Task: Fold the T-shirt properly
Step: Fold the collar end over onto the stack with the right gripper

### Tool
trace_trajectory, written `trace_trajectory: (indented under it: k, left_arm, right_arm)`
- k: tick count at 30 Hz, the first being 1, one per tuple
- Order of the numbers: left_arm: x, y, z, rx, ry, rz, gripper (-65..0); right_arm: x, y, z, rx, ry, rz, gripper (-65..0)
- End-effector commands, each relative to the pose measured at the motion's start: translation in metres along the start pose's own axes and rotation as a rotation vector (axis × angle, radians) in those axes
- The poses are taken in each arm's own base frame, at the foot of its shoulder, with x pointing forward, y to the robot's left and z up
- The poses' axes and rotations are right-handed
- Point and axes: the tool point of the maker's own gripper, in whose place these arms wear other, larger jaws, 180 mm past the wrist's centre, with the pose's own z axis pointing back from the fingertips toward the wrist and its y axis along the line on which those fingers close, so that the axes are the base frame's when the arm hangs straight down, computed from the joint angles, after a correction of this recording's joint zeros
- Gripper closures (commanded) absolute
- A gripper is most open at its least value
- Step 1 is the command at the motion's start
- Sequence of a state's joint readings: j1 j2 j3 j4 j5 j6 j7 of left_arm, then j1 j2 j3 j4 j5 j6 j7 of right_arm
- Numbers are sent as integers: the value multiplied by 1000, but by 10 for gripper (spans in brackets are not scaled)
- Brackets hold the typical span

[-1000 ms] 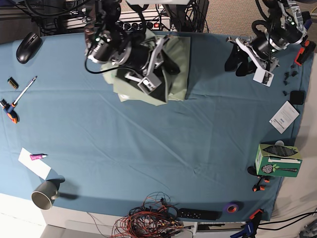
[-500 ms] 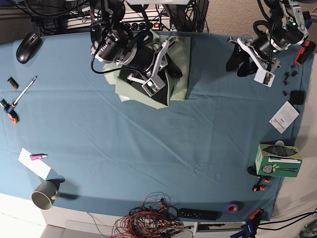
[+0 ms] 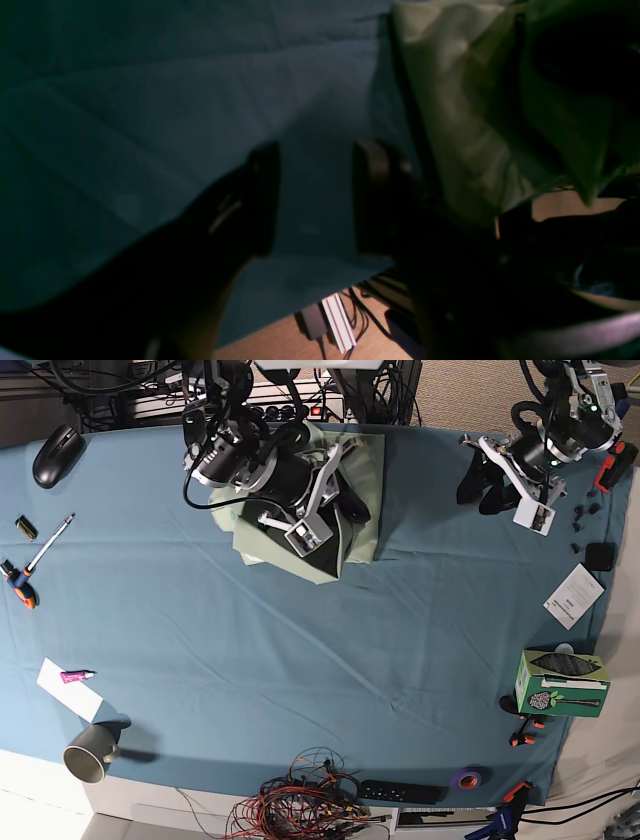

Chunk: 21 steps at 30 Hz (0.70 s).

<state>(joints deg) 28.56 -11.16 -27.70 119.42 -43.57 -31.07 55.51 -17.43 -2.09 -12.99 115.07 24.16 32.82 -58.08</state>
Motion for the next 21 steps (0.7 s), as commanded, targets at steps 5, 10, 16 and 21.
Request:
trace_trajectory:
  k: [5, 10, 16, 21]
  left_arm:
    - [10, -3, 3, -8, -37, -14, -247]
    - [10, -3, 3, -8, -37, -14, -247]
    - [10, -3, 3, -8, -36, -14, -247]
    - [10, -2, 3, -8, -34, -14, -247]
  right_arm:
    - [6, 5, -4, 32, -38, -22, 0]
    - [10, 11, -3, 66, -58, -44, -27]
    - [19, 23, -1, 137, -102, -84, -331]
    - [23, 33, 1, 200, -118, -123, -331]
